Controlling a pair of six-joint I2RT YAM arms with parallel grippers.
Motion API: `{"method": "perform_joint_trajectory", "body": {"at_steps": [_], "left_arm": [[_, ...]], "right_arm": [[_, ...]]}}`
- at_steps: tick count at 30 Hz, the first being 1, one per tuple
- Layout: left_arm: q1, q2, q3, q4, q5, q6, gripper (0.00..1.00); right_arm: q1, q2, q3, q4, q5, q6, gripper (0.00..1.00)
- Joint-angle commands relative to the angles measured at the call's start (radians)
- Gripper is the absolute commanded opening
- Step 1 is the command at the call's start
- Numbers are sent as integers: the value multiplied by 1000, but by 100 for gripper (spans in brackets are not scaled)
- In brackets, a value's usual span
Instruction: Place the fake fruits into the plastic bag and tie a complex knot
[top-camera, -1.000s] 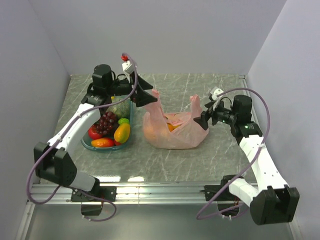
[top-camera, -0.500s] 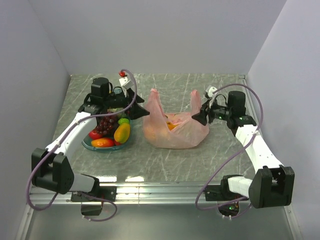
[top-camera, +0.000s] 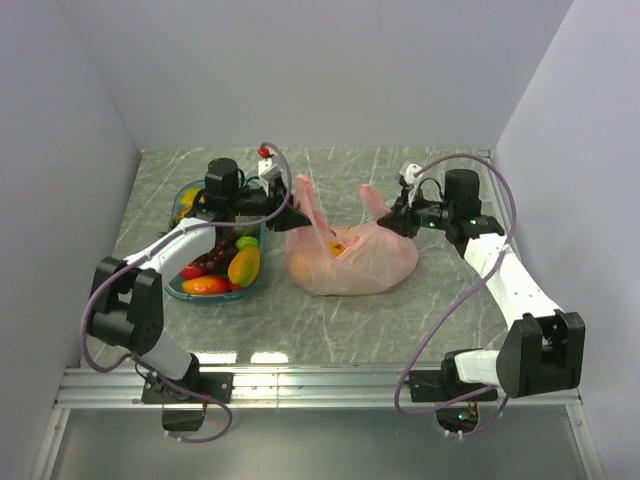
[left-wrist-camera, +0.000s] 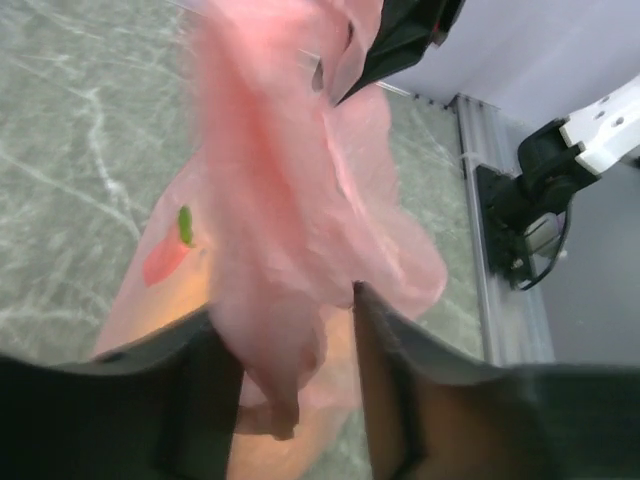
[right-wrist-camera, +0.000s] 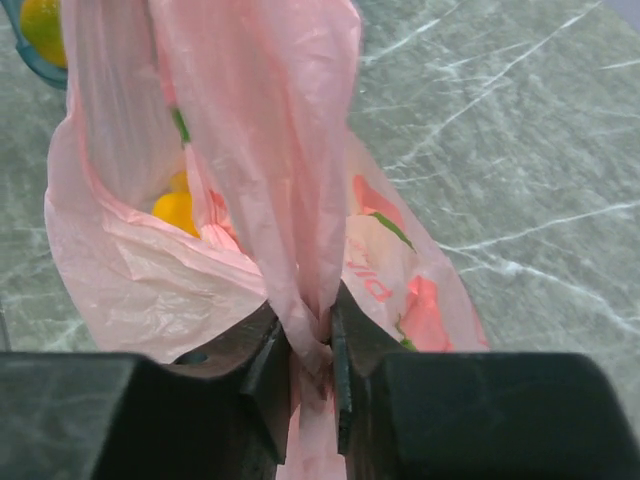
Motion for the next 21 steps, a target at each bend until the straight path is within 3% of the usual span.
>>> {"method": "perform_joint_trajectory", "body": {"at_steps": [1,2,3,5,13,16,21], "left_arm": [[-19,22,76,30,90,37,35],[-25,33,118,-23,103,124,25],[-32,37,140,-165,119,210,10],[-52,47,201,-286,139,397,1],[-164,96,361,-859,106,890,1],[-221,151,448,-944,40,930,0],[-247,185,496,-782,-61,737,0]], "right_arm": [[35,32,76,-47,10,-25,19],[44,41,99,-59,28,-21,5],[53,57,110,-81,40,-16,1],[79,69,138,-98,83,1,0],[158,152,247,-210,174,64,0],[188,153,266,-239,162,45,0],[207,155,290,-328,82,-11,0]]}}
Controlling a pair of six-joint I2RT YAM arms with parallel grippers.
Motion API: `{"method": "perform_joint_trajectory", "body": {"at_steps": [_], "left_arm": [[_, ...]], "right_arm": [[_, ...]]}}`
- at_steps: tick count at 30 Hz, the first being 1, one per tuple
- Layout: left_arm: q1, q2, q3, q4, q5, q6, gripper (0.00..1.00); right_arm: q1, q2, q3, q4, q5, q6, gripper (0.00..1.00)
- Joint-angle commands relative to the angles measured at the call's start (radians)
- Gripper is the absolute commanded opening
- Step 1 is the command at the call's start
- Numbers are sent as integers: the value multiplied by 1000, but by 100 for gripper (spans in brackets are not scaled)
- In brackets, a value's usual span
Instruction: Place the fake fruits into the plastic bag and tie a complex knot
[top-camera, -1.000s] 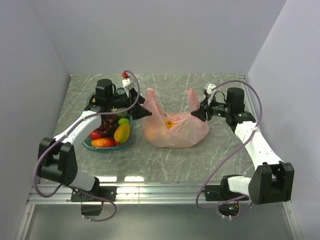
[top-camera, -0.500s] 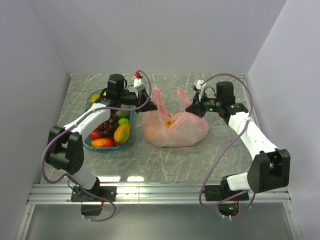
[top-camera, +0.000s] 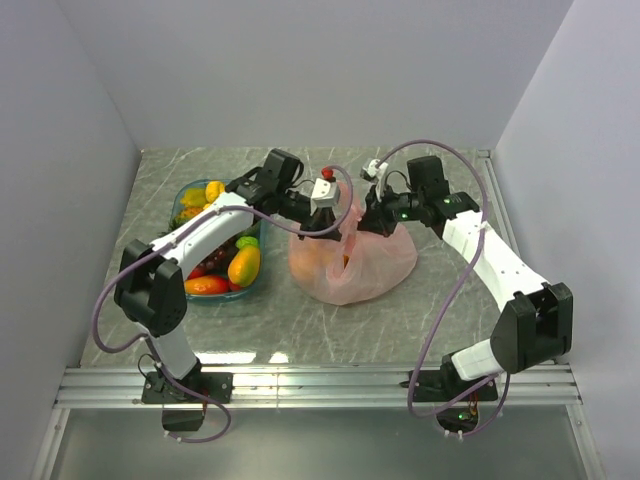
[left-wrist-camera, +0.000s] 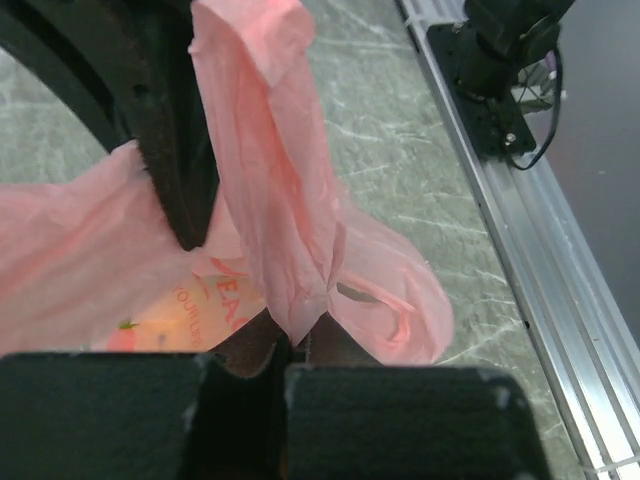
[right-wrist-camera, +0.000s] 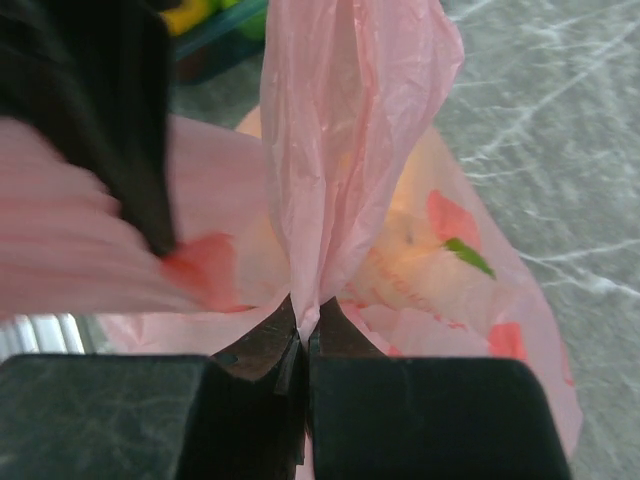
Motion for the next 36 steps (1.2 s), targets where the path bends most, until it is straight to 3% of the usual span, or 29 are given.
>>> {"method": "perform_joint_trajectory", "body": {"at_steps": [1,6,7,9,10,12,15,18,20,25,27,36], "left_arm": [[-4,10,44,58,-74,-79,0],[-4,36,55,154,-129,-243,1],[-4,44,56,157,-130,-260,0],[-6,45,50,177,-135,-283,0],[-4,47,44,192,-130,-298,1],[-9,50,43,203,-124,-309,1],[-23,58,40,226,-143,-336,1],[-35,61,43,208,-152,-332,3],[-43,58,35,211,-172,-332,3],[-56,44,33,215,-213,-355,6],[-56,35,29,215,-242,-360,12],[-12,-103,-83,215,-215,-344,46]], "right_arm": [[12,-11,44,-74,-62,-55,0],[12,-37,33,-116,-108,-86,19],[12,-38,36,-120,-117,-86,33],[12,-40,39,-126,-122,-89,39],[14,-41,40,-122,-129,-81,50],[12,-35,40,-84,-134,-51,56],[14,-11,56,-53,-143,3,57],[15,11,68,-37,-149,29,55],[17,20,71,-34,-152,34,48],[15,40,71,-13,-126,39,8],[15,42,71,-10,-125,33,0],[11,35,63,-33,-166,-27,0]]}}
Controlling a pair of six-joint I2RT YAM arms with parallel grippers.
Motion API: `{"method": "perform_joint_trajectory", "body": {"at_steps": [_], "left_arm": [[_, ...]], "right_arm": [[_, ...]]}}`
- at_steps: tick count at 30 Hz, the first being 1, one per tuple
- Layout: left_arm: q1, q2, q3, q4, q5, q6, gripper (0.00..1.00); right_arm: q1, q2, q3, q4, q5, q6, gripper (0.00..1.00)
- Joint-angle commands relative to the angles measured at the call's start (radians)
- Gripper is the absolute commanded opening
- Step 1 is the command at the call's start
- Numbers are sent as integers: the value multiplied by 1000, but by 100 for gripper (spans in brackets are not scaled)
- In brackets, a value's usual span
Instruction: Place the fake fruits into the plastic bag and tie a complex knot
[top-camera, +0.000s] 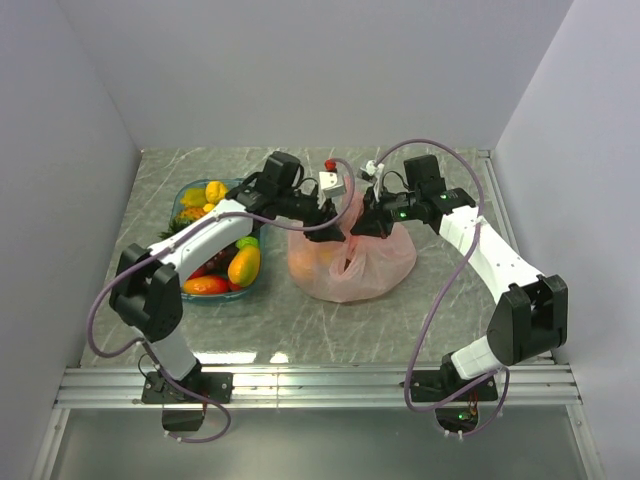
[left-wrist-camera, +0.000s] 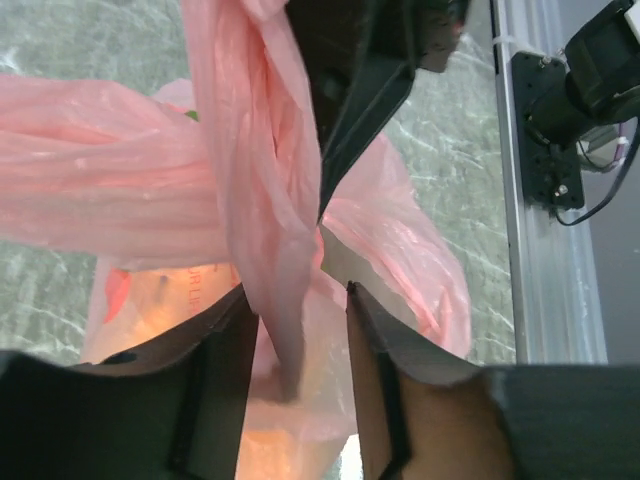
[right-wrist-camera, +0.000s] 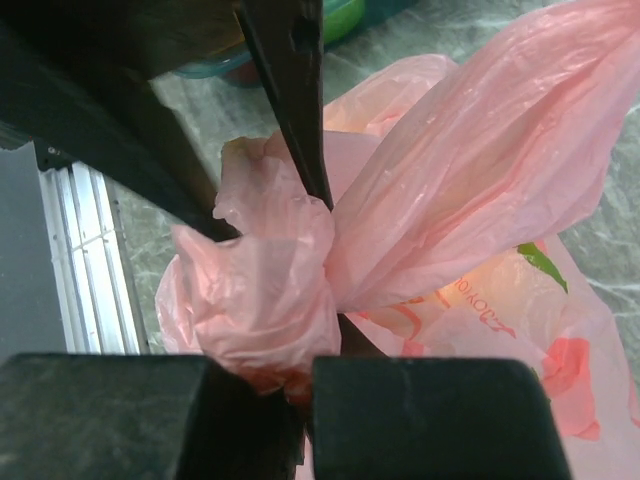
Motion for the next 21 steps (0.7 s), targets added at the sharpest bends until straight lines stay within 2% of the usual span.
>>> {"method": "perform_joint_trajectory", "body": {"at_steps": [1,4,7,10,11,13,15,21], "left_arm": [[23,-88,-14,15,56,4,47],[28,-79,-5,18,70,-8,46],[25,-57,3,74,82,-44,39],[15,-20,32,94,83,-50,15],[14,-13,40,99,89,-50,2],[12,-3,51,114,99,-65,0],[11,-5,49,137,97,-90,1],[9,-25,20,185,25,-139,0]], "right_arm": [[4,-5,31,16,-51,-38,0],[7,-2,32,-4,-72,-64,0],[7,0,41,-36,-101,-98,0],[13,0,44,-50,-91,-119,0],[16,3,44,-50,-80,-121,0],[29,7,47,-39,-46,-101,2],[33,26,72,-70,-23,-108,14],[44,50,92,-102,-21,-110,42]]}}
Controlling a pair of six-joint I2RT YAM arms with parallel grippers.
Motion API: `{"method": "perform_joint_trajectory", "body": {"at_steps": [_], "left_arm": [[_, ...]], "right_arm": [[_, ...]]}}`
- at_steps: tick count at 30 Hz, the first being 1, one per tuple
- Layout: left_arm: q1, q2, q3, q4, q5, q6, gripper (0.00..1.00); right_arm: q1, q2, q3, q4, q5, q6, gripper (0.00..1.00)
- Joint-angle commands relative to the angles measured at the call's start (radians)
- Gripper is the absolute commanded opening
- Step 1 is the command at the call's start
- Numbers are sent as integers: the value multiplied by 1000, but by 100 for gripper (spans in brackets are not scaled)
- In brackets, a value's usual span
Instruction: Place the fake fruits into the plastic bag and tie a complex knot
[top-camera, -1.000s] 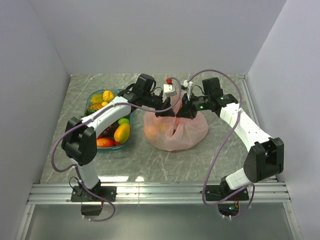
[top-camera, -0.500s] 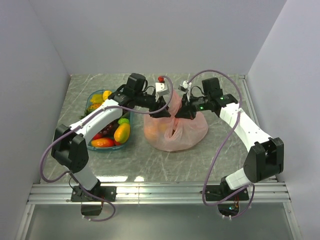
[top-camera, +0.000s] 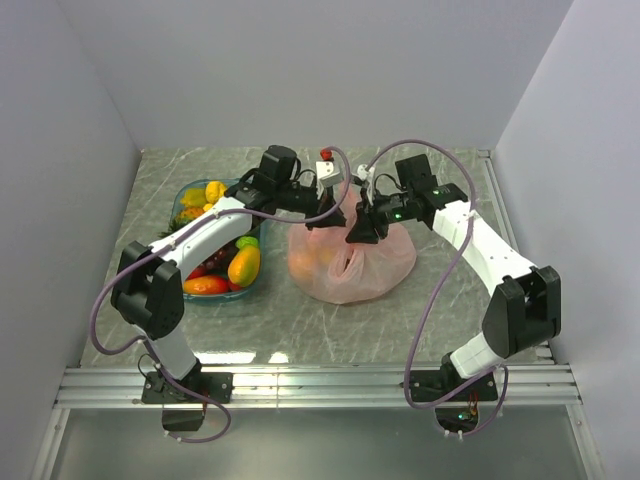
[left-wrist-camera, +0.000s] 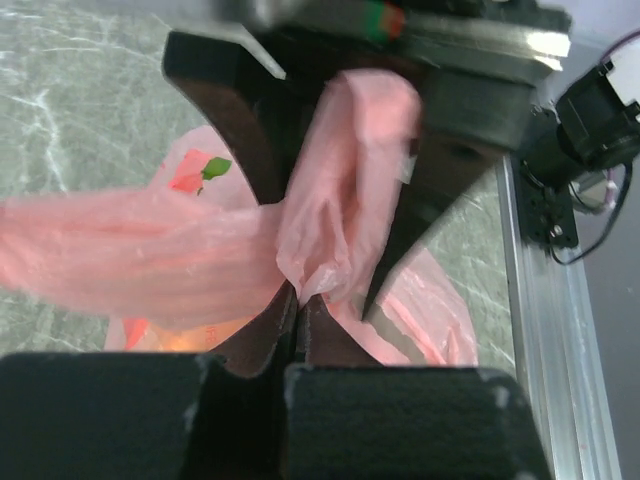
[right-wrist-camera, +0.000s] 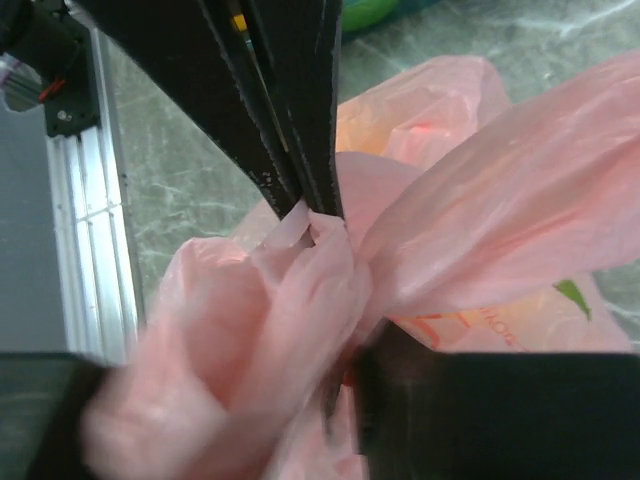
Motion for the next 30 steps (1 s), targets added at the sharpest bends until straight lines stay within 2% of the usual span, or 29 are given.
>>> {"method": "perform_joint_trajectory", "body": {"at_steps": [1,2,3,5,8,9,13,14,16,17,19,20,22,24,26,30], "left_arm": [[-9,-29,9,81,-42,-48,1],[-9,-32,6,86,-54,-51,1],[-9,-32,6,87,-59,-54,1],[-9,-32,7,93,-45,-63,1],[-14,-34,9,90,-22,-66,1],[-16,-35,13,78,-16,-53,1],[-2,-47,41,1,-2,-20,4],[9,-54,43,-2,10,-26,9],[47,-77,44,-2,10,-55,15],[84,-84,46,-3,33,-80,25],[127,-113,40,32,59,-132,35],[173,-126,35,47,81,-184,50],[210,-123,46,70,115,-200,75],[230,-95,107,2,125,-135,89],[233,-52,153,-41,138,-88,99],[231,14,239,-42,202,-89,99]], "right_arm": [[15,3,47,-21,7,-9,47],[15,4,50,-29,1,-18,49],[15,6,55,-33,-3,-23,62],[17,12,55,-20,-4,-12,62],[17,30,67,-20,-11,-23,41],[15,35,70,-5,-8,-6,25],[14,39,69,-4,3,-15,1],[12,36,64,-3,0,-26,0],[11,26,49,5,-13,-30,0],[6,24,44,3,-20,-44,0],[5,18,47,-17,-45,-75,0],[5,16,49,-44,-68,-124,0],[6,12,50,-73,-94,-179,0],[6,13,60,-130,-126,-276,0],[18,16,75,-191,-135,-367,0],[40,24,90,-267,-123,-501,0]]}}
